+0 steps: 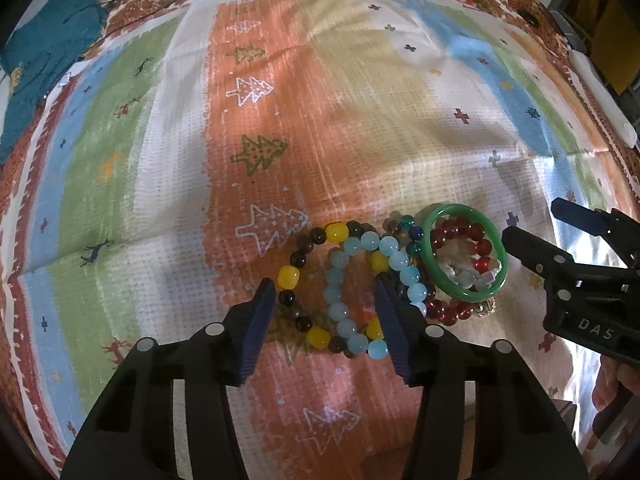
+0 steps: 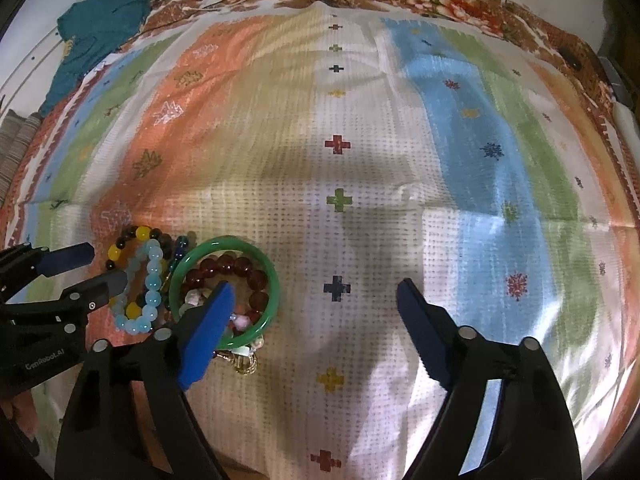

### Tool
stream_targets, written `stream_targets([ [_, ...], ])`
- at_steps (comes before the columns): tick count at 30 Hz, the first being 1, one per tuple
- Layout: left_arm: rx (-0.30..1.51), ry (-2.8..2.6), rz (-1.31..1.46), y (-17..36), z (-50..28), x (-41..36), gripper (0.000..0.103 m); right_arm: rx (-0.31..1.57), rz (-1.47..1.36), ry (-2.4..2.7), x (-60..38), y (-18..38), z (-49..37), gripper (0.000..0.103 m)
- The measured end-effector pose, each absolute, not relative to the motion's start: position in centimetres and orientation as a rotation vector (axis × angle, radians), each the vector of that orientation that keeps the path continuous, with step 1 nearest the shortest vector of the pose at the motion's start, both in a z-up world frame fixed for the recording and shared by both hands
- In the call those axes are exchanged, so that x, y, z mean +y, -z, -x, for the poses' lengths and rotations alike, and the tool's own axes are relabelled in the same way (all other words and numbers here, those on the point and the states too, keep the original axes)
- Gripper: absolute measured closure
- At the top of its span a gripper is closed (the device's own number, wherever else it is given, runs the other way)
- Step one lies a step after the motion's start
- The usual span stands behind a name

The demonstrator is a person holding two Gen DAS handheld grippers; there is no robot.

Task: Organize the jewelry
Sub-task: 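Grasp the light blue bead bracelet with left tool while right tool grasps green jade bangle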

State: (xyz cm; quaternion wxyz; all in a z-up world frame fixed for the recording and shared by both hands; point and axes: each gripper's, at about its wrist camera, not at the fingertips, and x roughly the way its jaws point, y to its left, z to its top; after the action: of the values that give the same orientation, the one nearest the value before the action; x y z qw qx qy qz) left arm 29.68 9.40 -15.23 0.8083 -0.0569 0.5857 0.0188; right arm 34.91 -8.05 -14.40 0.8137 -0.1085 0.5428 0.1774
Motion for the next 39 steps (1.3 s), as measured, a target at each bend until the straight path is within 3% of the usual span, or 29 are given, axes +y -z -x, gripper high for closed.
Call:
stream_targets([
  [15,1.281,-0.006,0.093,16.6,-30.7,8.9,0.071,1.203,0.234,-0.402,-7.6,16.0,-35.6,0.052],
  [17,1.287,-0.007,0.084,16.9,-30.8,8.8,0.077,1.202,0.233,-0.406,-7.4,16.0,-35.7,0.059],
  [24,1.294,-0.018,0.066,17.7,-30.8,8.5,0.078,1.217,0.225,-0.434,-7.3,16.4,-35.8,0.076],
  [29,1.286,-0.042,0.052,17.9,-30.6,8.6,0.087,1.230,0.223,-0.465,-6.8,16.8,-35.3,0.093],
  [31,1.281,-0.056,0.037,18.0,-30.5,8.5,0.091,1.227,0.224,-0.466,-6.8,16.9,-35.2,0.095],
  [39,1.264,-0.075,0.052,17.1,-30.2,8.8,0.092,1.234,0.166,-0.471,-7.5,16.5,-35.4,0.095],
])
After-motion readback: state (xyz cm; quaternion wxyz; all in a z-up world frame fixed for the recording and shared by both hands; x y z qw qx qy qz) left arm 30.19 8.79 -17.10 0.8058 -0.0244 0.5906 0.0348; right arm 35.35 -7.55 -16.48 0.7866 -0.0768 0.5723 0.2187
